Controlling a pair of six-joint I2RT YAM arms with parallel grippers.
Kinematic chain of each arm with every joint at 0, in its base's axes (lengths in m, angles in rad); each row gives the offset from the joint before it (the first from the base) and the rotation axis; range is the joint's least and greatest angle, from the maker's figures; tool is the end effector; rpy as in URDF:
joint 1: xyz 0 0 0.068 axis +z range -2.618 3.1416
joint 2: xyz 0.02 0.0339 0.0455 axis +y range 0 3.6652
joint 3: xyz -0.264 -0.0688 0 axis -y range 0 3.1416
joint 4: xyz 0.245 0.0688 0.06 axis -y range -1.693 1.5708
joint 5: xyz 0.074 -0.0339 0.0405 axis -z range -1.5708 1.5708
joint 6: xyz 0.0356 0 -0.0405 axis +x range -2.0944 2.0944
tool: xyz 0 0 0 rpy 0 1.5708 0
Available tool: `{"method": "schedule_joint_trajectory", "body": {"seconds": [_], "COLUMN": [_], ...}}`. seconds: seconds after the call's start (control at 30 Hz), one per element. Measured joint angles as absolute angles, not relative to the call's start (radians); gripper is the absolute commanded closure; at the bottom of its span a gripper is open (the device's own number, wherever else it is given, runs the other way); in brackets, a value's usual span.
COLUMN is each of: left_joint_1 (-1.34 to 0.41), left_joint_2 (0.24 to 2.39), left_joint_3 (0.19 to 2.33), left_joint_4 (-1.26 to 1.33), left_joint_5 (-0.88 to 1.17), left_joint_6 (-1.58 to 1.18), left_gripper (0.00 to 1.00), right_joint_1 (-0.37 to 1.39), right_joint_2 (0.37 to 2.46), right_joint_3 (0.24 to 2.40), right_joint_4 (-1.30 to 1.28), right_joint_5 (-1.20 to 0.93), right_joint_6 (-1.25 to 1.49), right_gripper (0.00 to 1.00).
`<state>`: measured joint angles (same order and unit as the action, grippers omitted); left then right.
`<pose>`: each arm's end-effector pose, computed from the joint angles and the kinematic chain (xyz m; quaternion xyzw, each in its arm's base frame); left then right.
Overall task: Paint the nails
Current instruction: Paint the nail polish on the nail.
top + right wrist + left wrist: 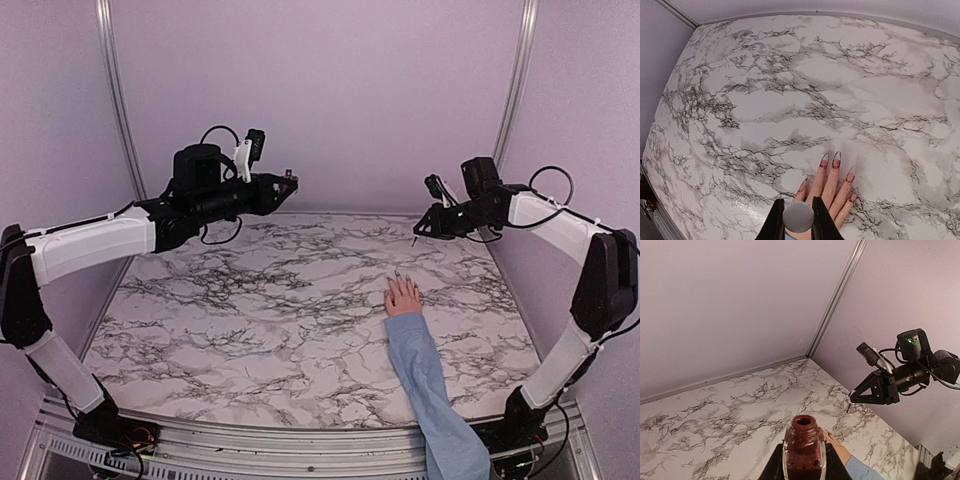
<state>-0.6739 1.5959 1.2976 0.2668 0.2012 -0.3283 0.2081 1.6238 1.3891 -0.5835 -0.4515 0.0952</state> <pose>0.2982 -0.2472 0.3593 0.1917 0.6919 -0.3959 0.5726 0.3478 0.0893 0.3011 -0.1333 0.9003 0.2599 0.3226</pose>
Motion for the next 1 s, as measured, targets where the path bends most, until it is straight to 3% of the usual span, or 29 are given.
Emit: {"method": "schedule_joint_trajectory", "body": {"seconds": [0.37, 1.0], "left_joint_1": [-0.561, -0.533], "left_joint_2": [1.703, 1.693], "left_joint_3": [1.379, 1.353], "left_joint_4": [0.248, 0.237], "left_joint_5": [0.2, 0.182], "left_joint_6": [-0.383, -0.356], "left_gripper": [1.0, 1.0], "right_joint_1": [0.163, 0.199], "right_joint_2": [1.712, 1.75], "right_joint_3": [1.383, 1.367], "right_joint_4": [-0.569, -0.554], "right_joint_5": [-0.409, -0.297], "right_joint_6": [0.072, 0.075], "right_gripper": [1.0, 1.0]}}
